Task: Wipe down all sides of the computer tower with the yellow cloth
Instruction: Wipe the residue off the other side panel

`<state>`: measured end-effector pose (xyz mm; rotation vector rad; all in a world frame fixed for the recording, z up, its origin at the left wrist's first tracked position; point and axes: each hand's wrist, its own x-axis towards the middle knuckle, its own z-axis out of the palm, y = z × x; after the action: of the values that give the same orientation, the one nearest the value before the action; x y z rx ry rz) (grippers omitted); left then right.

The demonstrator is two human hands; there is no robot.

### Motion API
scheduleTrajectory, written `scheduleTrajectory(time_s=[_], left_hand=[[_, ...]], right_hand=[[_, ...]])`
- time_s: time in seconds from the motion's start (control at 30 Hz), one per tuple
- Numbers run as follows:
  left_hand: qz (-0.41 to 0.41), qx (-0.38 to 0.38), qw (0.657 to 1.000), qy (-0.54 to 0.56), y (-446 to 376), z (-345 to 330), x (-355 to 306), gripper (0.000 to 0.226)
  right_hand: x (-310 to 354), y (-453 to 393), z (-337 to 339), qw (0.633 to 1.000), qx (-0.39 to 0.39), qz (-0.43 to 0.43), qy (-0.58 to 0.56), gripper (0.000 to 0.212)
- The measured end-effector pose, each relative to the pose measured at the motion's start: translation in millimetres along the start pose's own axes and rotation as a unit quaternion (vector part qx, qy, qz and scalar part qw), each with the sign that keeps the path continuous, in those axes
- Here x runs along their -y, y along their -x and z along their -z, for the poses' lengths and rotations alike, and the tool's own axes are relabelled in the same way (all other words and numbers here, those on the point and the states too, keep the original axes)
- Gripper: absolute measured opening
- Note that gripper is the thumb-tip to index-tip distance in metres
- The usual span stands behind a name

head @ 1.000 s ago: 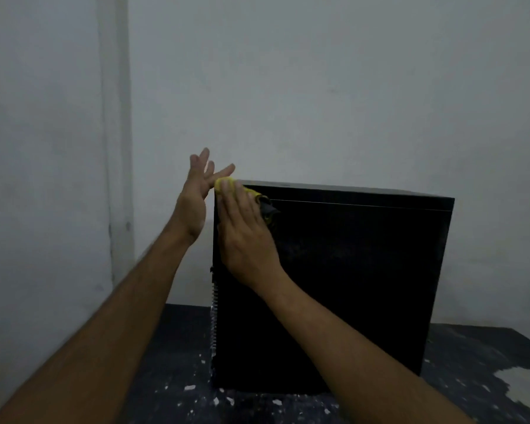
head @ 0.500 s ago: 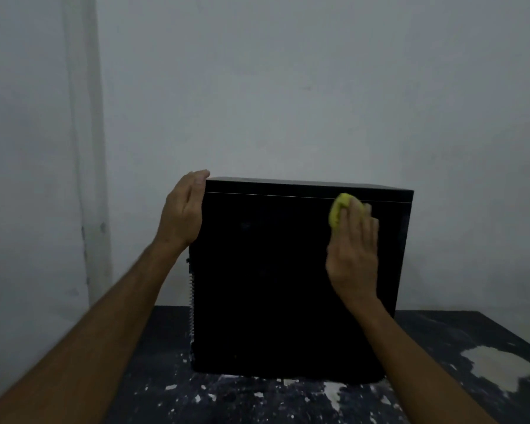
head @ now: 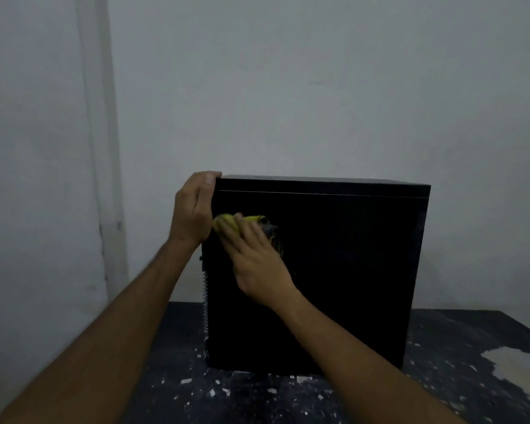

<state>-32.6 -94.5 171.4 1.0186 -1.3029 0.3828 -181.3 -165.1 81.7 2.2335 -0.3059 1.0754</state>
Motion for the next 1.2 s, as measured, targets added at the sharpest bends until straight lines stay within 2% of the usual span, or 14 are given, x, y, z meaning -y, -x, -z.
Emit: scheduleTrajectory(time_s=[0.07, 0.13, 0.23, 0.33, 0.4, 0.47, 0.53, 0.63, 0.73, 0.87, 0.93, 1.03, 1.13, 1.2], left_hand=[[-0.008, -0.005, 1.000, -0.018, 0.4, 0.7, 2.5, 0.040], [-0.008, -0.013, 1.000, -0.014, 1.0, -2.2, 3.3, 0.038], [-0.010, -0.019, 1.000, -0.021, 2.0, -9.7, 1.3, 0.036], [-0.013, -0.032, 0.999, -0.033, 5.2, -16.6, -2.6, 0.033], [-0.027, -0.044, 0.997, -0.050, 9.3, -20.9, -5.2, 0.030], [-0.045, -0.050, 0.996, -0.058, 14.2, -25.2, -8.2, 0.027], [-0.056, -0.053, 0.995, -0.059, 16.7, -29.0, -10.9, 0.026], [-0.057, -0.057, 0.995, -0.058, 17.3, -33.6, -13.5, 0.027], [-0.056, -0.053, 0.995, -0.059, 18.3, -33.9, -15.4, 0.028], [-0.062, -0.034, 0.995, -0.064, 17.3, -27.9, -15.8, 0.030], [-0.064, -0.030, 0.995, -0.070, 15.8, -27.7, -13.8, 0.030], [-0.059, -0.028, 0.995, -0.078, 10.9, -28.9, -7.0, 0.028], [-0.050, -0.025, 0.996, -0.074, 6.0, -28.4, 0.7, 0.029], [-0.043, -0.023, 0.996, -0.069, 4.3, -27.9, 5.2, 0.030]], right_hand=[[-10.7, 13.8, -0.5, 0.992, 0.049, 0.111, 0.043, 0.065], [-31.3, 31.8, 5.9, 0.991, 0.041, 0.119, 0.049, 0.060], [-66.9, 63.3, 27.3, 0.999, -0.036, -0.006, 0.036, 0.054], [-108.5, 80.1, 51.7, 0.982, -0.109, -0.139, 0.070, 0.064], [-137.6, 80.2, 66.4, 0.951, -0.143, -0.264, 0.068, 0.062], [-157.6, 89.1, 75.2, 0.905, -0.167, -0.390, 0.030, 0.057], [-158.8, 113.7, 70.3, 0.864, -0.180, -0.471, -0.013, 0.056], [-122.7, 162.3, 43.9, 0.815, -0.166, -0.550, -0.079, 0.059], [-86.2, 195.9, 21.1, 0.792, -0.129, -0.584, -0.124, 0.061], [-118.3, 167.5, 37.8, 0.768, -0.146, -0.600, -0.170, 0.058], [-150.9, 133.0, 57.6, 0.784, -0.156, -0.578, -0.166, 0.059], [-174.8, 83.5, 69.6, 0.825, -0.166, -0.520, -0.146, 0.060], [-153.1, 55.7, 59.4, 0.882, -0.162, -0.436, -0.082, 0.062], [-129.5, 45.8, 46.6, 0.921, -0.126, -0.363, -0.063, 0.063]])
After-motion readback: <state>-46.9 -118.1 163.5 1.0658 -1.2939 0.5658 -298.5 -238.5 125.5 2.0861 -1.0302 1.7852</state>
